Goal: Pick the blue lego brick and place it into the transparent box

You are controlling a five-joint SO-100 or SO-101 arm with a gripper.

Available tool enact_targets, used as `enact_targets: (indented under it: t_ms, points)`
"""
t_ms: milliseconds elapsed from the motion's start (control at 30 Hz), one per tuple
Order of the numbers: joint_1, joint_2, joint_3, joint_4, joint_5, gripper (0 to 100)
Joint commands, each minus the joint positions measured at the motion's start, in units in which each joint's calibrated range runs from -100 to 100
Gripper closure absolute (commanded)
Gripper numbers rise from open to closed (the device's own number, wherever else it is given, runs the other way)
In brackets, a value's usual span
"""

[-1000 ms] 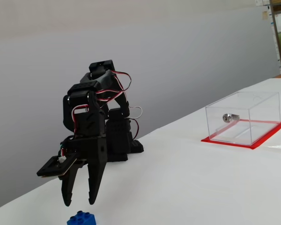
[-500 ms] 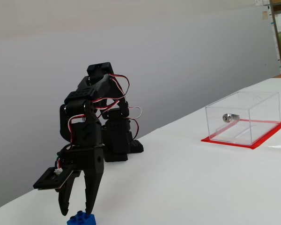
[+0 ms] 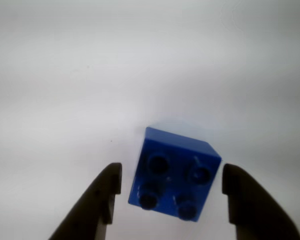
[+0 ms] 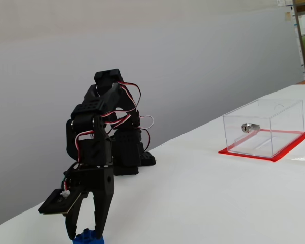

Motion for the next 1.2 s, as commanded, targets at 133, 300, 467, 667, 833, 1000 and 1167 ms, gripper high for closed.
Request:
enact_targets:
  t_ms: [133,300,467,667,833,1000,1167]
  points:
    - [-0.4,0.6,-2.7,-0.8,0.0,78]
    - [-0.3,1.4,-2.7,-0.8,0.0,78]
    - [-0.3,1.4,-2.7,-0.8,0.1,78]
    - [-0.2,1.4,-2.4,-0.8,-0.1,83]
    - [-0.2,1.4,-2.4,-0.8,0.0,92]
    - [-0.1,1.4,-2.4,-0.8,0.2,93]
    - [-0.1,1.3,-2.4,-0.8,0.2,93]
